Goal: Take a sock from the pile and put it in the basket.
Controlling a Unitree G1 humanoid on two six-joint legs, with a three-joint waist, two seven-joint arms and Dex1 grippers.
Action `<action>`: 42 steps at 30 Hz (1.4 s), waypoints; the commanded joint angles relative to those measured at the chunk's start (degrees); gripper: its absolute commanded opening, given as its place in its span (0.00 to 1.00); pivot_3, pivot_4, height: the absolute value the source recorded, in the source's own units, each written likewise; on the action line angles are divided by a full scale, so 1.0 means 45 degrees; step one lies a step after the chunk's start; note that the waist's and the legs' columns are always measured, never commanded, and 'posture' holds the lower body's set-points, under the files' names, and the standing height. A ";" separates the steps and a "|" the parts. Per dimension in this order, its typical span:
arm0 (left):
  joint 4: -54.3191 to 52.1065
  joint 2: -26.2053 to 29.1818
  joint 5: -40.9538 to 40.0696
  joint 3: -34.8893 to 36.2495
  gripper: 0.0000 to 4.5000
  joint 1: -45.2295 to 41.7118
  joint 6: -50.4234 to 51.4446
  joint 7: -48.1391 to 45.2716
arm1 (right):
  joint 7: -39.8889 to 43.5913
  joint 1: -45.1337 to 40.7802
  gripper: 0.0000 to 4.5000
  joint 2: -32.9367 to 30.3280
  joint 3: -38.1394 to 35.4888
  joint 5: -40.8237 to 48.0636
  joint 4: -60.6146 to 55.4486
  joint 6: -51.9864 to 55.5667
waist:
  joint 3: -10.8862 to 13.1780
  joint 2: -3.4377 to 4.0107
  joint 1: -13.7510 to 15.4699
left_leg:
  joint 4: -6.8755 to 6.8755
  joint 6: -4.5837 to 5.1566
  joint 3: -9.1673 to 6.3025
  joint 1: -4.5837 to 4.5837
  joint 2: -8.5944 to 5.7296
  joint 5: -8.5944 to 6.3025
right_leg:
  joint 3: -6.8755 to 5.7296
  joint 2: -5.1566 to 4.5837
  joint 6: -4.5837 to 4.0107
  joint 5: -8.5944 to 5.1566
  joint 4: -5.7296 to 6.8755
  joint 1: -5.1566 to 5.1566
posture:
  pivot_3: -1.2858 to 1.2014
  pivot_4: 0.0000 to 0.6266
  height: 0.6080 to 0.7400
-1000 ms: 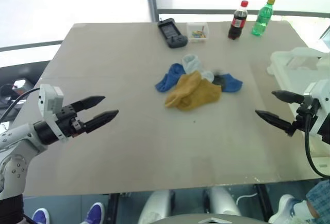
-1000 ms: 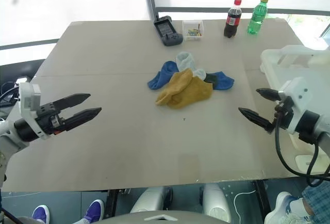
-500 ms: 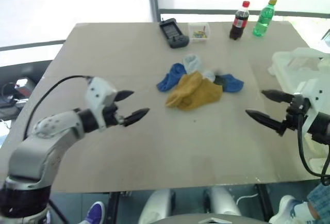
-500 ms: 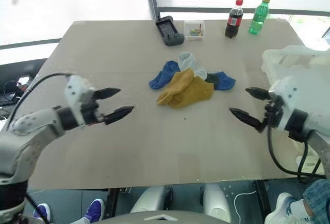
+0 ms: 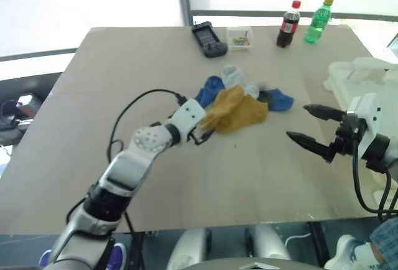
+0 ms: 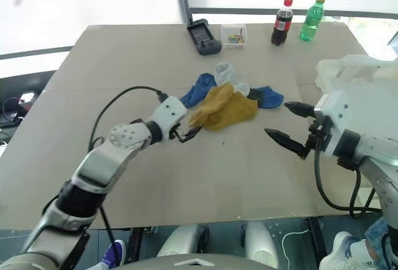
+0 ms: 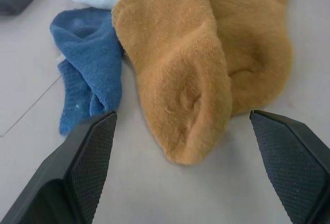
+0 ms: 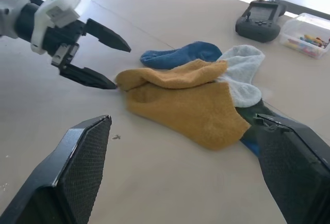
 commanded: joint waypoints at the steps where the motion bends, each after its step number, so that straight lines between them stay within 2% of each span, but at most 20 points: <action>1: 0.0493 -0.0494 0.0800 -0.0210 0.97 -0.0587 -0.0249 0.0429 | -0.0242 0.0036 1.00 0.0064 -0.0244 0.0231 -0.0579 -0.0084 | 0.0001 -0.0003 0.0004 | 0.0004 0.0000 0.0000 -0.0001 -0.0003 0.0000 | -0.0001 0.0001 0.0000 0.0000 0.0002 0.0000 | 0.52 0.24 1.00; 3: 0.1033 -0.0959 0.1090 -0.0173 0.97 -0.0901 -0.0245 0.0729 | -0.0292 0.0156 1.00 0.0074 -0.0243 0.0209 -0.0621 -0.0147 | 0.0003 -0.0005 0.0019 | 0.0009 0.0001 0.0000 -0.0001 -0.0006 0.0000 | 0.0000 0.0004 0.0001 0.0001 0.0005 0.0002 | 0.52 0.24 1.00; 4: 0.1300 -0.1131 0.1219 -0.0184 0.85 -0.1052 -0.0253 0.0787 | -0.0310 0.0218 1.00 0.0081 -0.0254 0.0194 -0.0636 -0.0179 | 0.0001 -0.0007 0.0024 | 0.0012 0.0001 -0.0002 -0.0004 -0.0007 0.0001 | -0.0003 0.0010 0.0001 0.0001 0.0004 0.0000 | 0.52 0.24 1.00; 5: 0.1504 -0.1221 0.1346 -0.0241 0.82 -0.1156 -0.0341 0.0754 | -0.0336 0.0264 1.00 0.0096 -0.0264 0.0183 -0.0639 -0.0205 | 0.0002 -0.0007 0.0026 | 0.0015 0.0001 -0.0003 -0.0002 -0.0007 0.0000 | -0.0003 0.0009 0.0001 0.0001 0.0006 0.0002 | 0.52 0.24 1.00; 6: 0.1655 -0.1302 0.1486 -0.0246 0.72 -0.1216 -0.0422 0.0778 | -0.0367 0.0304 1.00 0.0112 -0.0270 0.0158 -0.0654 -0.0240 | 0.0002 -0.0007 0.0029 | 0.0017 0.0002 -0.0004 -0.0007 -0.0007 0.0001 | -0.0005 0.0010 0.0001 0.0001 0.0005 0.0000 | 0.52 0.24 1.00; 7: 0.1774 -0.1373 0.1577 -0.0239 0.59 -0.1259 -0.0473 0.0773 | -0.0388 0.0332 1.00 0.0122 -0.0282 0.0139 -0.0658 -0.0272 | 0.0002 -0.0007 0.0013 | 0.0017 0.0002 -0.0004 -0.0006 -0.0007 0.0001 | -0.0005 0.0011 0.0001 0.0001 0.0005 0.0000 | 0.52 0.24 1.00; 8: 0.1869 -0.1412 0.1624 -0.0221 0.56 -0.1284 -0.0535 0.0704 | -0.0416 0.0339 1.00 0.0135 -0.0263 0.0120 -0.0666 -0.0288 | 0.0001 -0.0007 0.0004 | 0.0017 0.0002 -0.0003 -0.0005 -0.0007 0.0001 | -0.0001 0.0009 0.0001 0.0001 0.0006 -0.0001 | 0.52 0.24 1.00; 9: 0.1955 -0.1476 0.1699 -0.0201 0.41 -0.1322 -0.0630 0.0694 | -0.0412 0.0376 1.00 0.0141 -0.0262 0.0087 -0.0654 -0.0335 | 0.0002 -0.0007 0.0003 | 0.0017 0.0001 -0.0003 -0.0005 -0.0007 0.0001 | 0.0000 0.0009 0.0001 0.0001 0.0005 -0.0001 | 0.52 0.24 1.00; 12: 0.1977 -0.1565 0.1760 -0.0146 0.15 -0.1360 -0.0772 0.0488 | -0.0433 0.0421 1.00 0.0171 -0.0243 0.0041 -0.0617 -0.0410 | 0.0001 -0.0007 0.0015 | 0.0017 0.0001 -0.0004 -0.0005 -0.0006 0.0001 | -0.0001 0.0007 0.0001 0.0001 0.0005 -0.0002 | 0.52 0.24 1.00; 13: 0.1881 -0.1544 0.1753 -0.0117 0.04 -0.1320 -0.0820 0.0388 | -0.0440 0.0433 1.00 0.0171 -0.0232 0.0027 -0.0610 -0.0435 | 0.0001 -0.0007 0.0019 | 0.0019 0.0001 -0.0003 -0.0005 -0.0006 0.0001 | -0.0001 0.0003 0.0001 0.0001 0.0005 -0.0001 | 0.52 0.24 1.00; 14: 0.1759 -0.1495 0.1748 -0.0096 0.01 -0.1265 -0.0915 0.0275 | -0.0455 0.0435 1.00 0.0169 -0.0216 0.0014 -0.0601 -0.0455 | 0.0002 -0.0007 0.0023 | 0.0021 0.0001 -0.0004 -0.0007 -0.0006 0.0001 | -0.0002 0.0001 0.0001 0.0001 0.0006 -0.0001 | 0.52 0.24 1.00; 21: 0.0349 -0.0550 0.1750 0.0105 0.01 -0.0548 -0.1388 -0.0555 | -0.0454 0.0417 1.00 0.0189 -0.0085 -0.0030 -0.0469 -0.0581 | 0.0001 -0.0007 -0.0005 | 0.0022 0.0001 -0.0004 -0.0006 -0.0005 0.0001 | 0.0001 -0.0008 0.0001 0.0001 0.0005 -0.0002 | 0.52 0.24 1.00; 29: -0.2312 0.1740 0.0707 0.1174 0.01 0.1854 -0.2443 -0.2819 | -0.0207 0.0349 1.00 0.0189 0.0088 -0.0078 -0.0154 -0.0720 | 0.0001 -0.0005 -0.0066 | 0.0019 0.0001 -0.0003 -0.0001 0.0009 0.0001 | 0.0005 -0.0013 0.0000 0.0000 0.0002 0.0002 | 0.52 0.24 1.00; 42: -0.2498 0.4996 -0.0678 0.3023 0.01 0.5285 -0.8010 -0.6907 | 0.0363 0.0160 1.00 0.0183 0.0493 -0.0252 0.0557 -0.1100 | 0.0006 0.0002 -0.0052 | -0.0007 0.0003 -0.0008 0.0003 0.0010 -0.0002 | -0.0002 -0.0029 -0.0002 0.0000 -0.0020 0.0006 | 0.52 0.24 1.00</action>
